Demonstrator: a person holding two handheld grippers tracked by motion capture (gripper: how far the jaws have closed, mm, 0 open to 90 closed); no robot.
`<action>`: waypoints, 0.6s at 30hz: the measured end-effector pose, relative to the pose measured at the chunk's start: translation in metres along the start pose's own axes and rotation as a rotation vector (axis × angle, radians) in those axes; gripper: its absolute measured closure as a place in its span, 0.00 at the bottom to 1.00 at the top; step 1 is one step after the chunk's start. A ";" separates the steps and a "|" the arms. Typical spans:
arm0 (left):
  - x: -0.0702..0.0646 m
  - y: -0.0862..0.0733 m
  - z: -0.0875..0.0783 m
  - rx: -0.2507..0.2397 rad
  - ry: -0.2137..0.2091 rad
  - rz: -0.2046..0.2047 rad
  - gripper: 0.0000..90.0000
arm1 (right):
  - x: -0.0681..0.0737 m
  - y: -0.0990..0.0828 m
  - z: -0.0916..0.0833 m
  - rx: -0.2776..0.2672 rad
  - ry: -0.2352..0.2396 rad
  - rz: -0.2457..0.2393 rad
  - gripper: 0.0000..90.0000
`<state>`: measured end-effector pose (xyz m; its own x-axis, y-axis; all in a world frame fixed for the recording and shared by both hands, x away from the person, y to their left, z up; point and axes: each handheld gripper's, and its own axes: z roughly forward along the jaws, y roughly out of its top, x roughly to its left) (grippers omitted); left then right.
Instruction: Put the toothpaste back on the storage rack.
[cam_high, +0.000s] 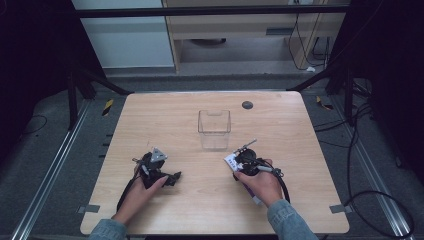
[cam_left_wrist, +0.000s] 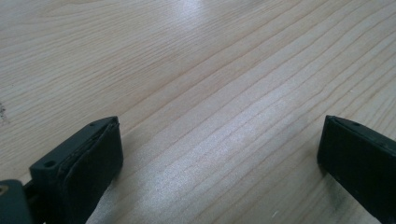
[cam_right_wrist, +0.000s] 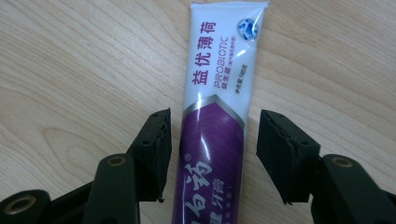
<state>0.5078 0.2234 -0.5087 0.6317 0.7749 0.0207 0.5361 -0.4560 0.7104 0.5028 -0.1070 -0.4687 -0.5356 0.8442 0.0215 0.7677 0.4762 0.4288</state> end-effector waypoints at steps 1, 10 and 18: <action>0.000 0.000 0.000 0.000 0.000 0.000 0.00 | 0.000 0.000 0.002 0.004 -0.001 -0.001 0.50; 0.000 0.000 0.000 0.000 0.000 0.000 0.00 | 0.000 0.003 0.008 0.017 -0.001 0.005 0.56; 0.000 0.000 0.000 0.000 0.000 0.000 0.00 | 0.001 0.004 0.008 0.022 -0.023 -0.019 0.61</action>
<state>0.5078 0.2234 -0.5087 0.6318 0.7749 0.0209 0.5359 -0.4561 0.7104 0.5083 -0.1024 -0.4740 -0.5422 0.8402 -0.0071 0.7653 0.4973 0.4087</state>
